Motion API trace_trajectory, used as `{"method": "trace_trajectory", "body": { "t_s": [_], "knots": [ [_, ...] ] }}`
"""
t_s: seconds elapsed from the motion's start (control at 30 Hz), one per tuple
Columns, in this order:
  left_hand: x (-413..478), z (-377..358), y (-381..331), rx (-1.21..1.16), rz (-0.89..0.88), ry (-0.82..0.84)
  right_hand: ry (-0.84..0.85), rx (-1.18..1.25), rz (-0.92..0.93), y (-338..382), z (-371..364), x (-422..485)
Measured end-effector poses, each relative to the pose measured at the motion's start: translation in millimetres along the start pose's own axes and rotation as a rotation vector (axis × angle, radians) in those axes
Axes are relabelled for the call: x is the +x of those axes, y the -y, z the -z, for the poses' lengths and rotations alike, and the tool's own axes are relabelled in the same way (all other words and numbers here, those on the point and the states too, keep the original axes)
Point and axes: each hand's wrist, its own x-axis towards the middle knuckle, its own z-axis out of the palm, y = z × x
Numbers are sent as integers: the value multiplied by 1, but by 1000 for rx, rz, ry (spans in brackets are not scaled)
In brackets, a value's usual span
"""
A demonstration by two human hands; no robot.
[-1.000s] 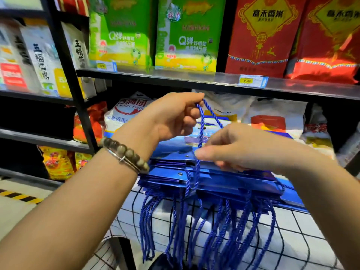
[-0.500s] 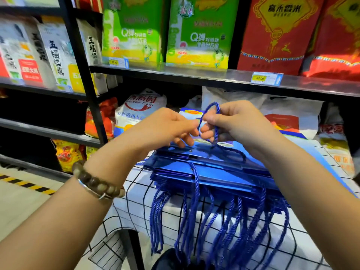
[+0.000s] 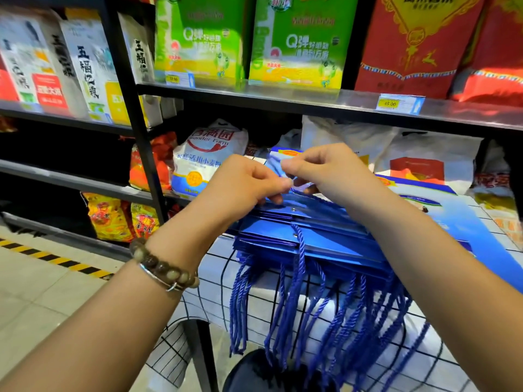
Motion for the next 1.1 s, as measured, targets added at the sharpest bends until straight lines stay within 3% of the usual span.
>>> {"method": "trace_trajectory", "body": {
  "t_s": [0.3, 0.4, 0.57, 0.63, 0.83, 1.1],
  "knots": [
    [0, -4, 5, 22, -106, -143, 57, 150, 27, -2, 2, -9],
    [0, -3, 7, 27, -146, -115, 46, 223, 38, -3, 4, -10],
    [-3, 10, 11, 513, -156, 82, 50, -110, 69, -11, 19, -12],
    [-6, 13, 9, 586, -151, 108, 79, -143, 49, -13, 18, -13],
    [-5, 15, 6, 520, -143, 172, 22, -151, 31, -14, 8, -12],
    [-4, 16, 7, 449, -147, 151, 80, -246, 22, -12, 6, -14]
  ]
}}
